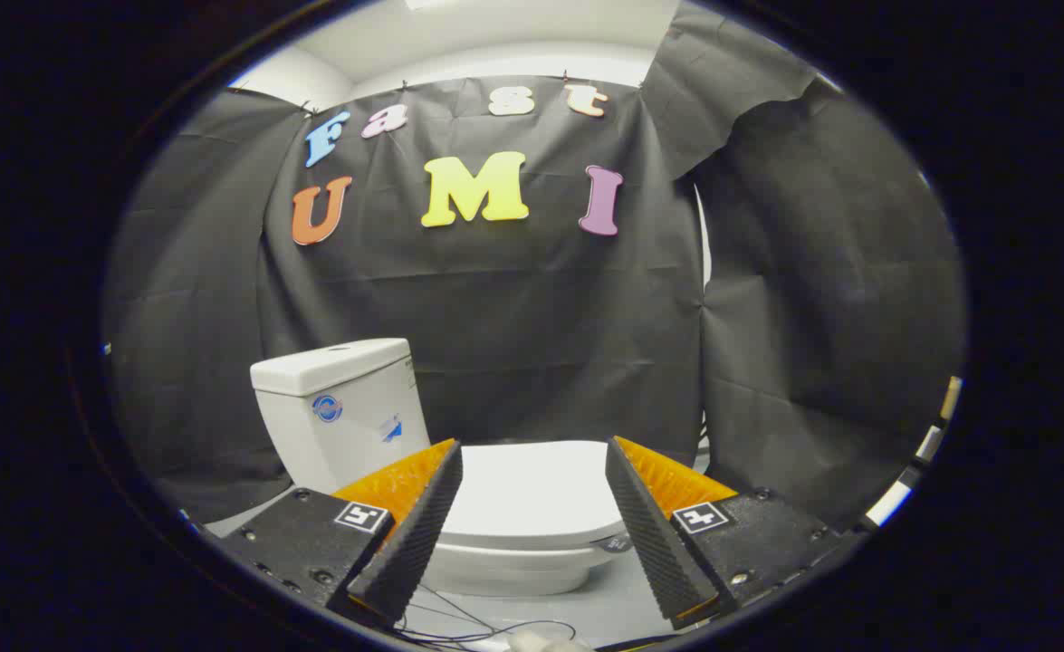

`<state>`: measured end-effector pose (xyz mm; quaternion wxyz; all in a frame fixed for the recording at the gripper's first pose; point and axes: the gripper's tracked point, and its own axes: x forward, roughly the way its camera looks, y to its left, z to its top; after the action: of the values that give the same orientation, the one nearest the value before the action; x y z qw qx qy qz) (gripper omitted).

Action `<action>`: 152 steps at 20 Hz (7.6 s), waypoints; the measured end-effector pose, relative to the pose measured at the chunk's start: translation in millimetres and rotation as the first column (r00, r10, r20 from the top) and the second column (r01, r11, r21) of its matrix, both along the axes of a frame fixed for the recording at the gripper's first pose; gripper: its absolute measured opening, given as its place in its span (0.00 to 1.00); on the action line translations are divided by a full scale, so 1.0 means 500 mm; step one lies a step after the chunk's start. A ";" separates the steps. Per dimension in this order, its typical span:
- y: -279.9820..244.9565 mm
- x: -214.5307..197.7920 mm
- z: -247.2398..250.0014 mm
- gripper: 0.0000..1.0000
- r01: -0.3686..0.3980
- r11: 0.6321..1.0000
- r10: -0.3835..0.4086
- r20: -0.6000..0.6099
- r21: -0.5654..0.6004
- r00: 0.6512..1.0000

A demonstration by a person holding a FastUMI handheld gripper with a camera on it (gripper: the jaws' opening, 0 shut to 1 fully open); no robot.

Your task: Open the toilet lid.

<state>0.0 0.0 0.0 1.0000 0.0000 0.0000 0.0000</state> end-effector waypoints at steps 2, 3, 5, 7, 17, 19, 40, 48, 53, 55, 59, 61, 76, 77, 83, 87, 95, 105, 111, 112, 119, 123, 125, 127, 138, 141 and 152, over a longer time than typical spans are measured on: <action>0.001 -0.003 0.003 0.99 -0.001 1.000 0.001 0.001 0.009 1.000; 0.001 -0.003 0.005 0.99 0.000 1.000 0.000 0.001 0.011 1.000; -0.003 -0.002 0.004 0.99 0.004 1.000 -0.004 0.004 0.010 1.000; -0.005 0.000 -0.001 0.99 0.007 1.000 -0.007 -0.002 0.010 1.000; -0.002 0.010 -0.009 0.99 0.003 1.000 -0.003 -0.015 0.003 1.000; 0.004 0.022 -0.013 0.99 -0.006 1.000 0.006 -0.027 0.002 1.000; -0.247 0.255 -0.187 0.99 0.019 0.927 0.100 -0.296 0.375 0.950; -0.293 0.293 -0.388 1.00 0.127 0.842 0.149 -0.451 0.525 0.880; -0.290 0.302 -0.471 0.98 0.183 0.760 0.221 -0.513 0.624 0.829; -0.291 0.305 -0.491 0.95 0.199 0.723 0.254 -0.523 0.661 0.814; -0.273 0.318 -0.520 0.84 0.206 0.679 0.302 -0.524 0.704 0.796; -0.264 0.319 -0.528 0.75 0.197 0.669 0.332 -0.524 0.717 0.784; -0.273 0.335 -0.504 0.18 0.188 0.552 0.381 -0.447 0.812 0.809; -0.272 0.334 -0.503 0.12 0.186 0.529 0.393 -0.433 0.828 0.811; -0.267 0.337 -0.500 0.08 0.196 0.556 0.374 -0.454 0.808 0.809; -0.263 0.332 -0.496 0.08 0.184 0.567 0.379 -0.453 0.803 0.807; -0.262 0.328 -0.459 0.06 0.181 0.582 0.357 -0.449 0.793 0.819; -0.233 0.322 -0.372 0.04 0.146 0.640 0.312 -0.429 0.754 0.848; -0.213 0.317 -0.337 0.04 0.124 0.658 0.303 -0.413 0.742 0.859; -0.210 0.316 -0.332 0.04 0.121 0.668 0.299 -0.414 0.734 0.859; -0.177 0.310 -0.269 0.04 0.068 0.704 0.303 -0.385 0.707 0.872; -0.157 0.308 -0.244 0.04 0.048 0.735 0.295 -0.382 0.677 0.876; -0.151 0.308 -0.237 0.04 0.048 0.753 0.282 -0.388 0.656 0.878; -0.143 0.305 -0.222 0.04 0.040 0.750 0.286 -0.378 0.660 0.880; -0.100 0.297 -0.178 0.04 0.035 0.804 0.244 -0.383 0.593 0.891; -0.086 0.298 -0.168 0.04 0.033 0.808 0.241 -0.382 0.588 0.892; -0.030 0.291 -0.115 0.04 -0.013 0.860 0.227 -0.361 0.510 0.904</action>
<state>145.4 -15.1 -57.3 0.9414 0.2569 0.2090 0.0637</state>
